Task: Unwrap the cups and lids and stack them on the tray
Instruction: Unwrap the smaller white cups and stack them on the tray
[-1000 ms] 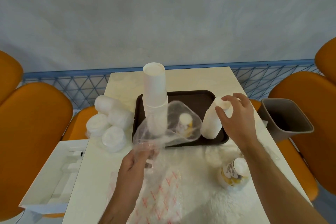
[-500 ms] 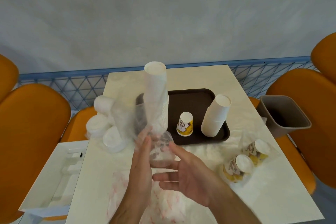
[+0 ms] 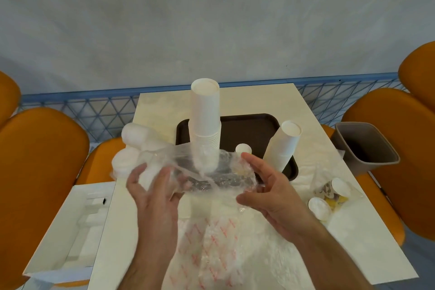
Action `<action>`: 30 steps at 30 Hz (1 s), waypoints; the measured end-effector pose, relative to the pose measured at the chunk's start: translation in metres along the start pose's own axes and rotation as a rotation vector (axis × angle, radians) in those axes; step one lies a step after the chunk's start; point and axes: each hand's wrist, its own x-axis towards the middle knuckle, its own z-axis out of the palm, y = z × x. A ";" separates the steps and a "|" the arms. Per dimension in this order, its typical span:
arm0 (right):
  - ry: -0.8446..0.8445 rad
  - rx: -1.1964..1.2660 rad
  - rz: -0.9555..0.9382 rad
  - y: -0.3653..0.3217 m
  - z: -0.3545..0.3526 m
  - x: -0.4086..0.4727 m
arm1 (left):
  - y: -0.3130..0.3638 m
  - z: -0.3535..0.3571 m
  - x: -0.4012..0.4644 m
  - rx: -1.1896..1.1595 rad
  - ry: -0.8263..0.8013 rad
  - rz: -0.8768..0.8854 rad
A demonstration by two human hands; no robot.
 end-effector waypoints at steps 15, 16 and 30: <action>0.003 -0.062 -0.091 -0.004 -0.023 0.004 | 0.009 -0.044 0.029 0.366 -0.115 0.120; -0.037 -0.098 -0.090 -0.005 -0.025 0.003 | 0.011 -0.046 0.031 0.376 -0.110 0.116; 0.030 -0.093 -0.094 -0.015 -0.038 0.012 | 0.008 -0.054 0.045 0.421 -0.080 0.074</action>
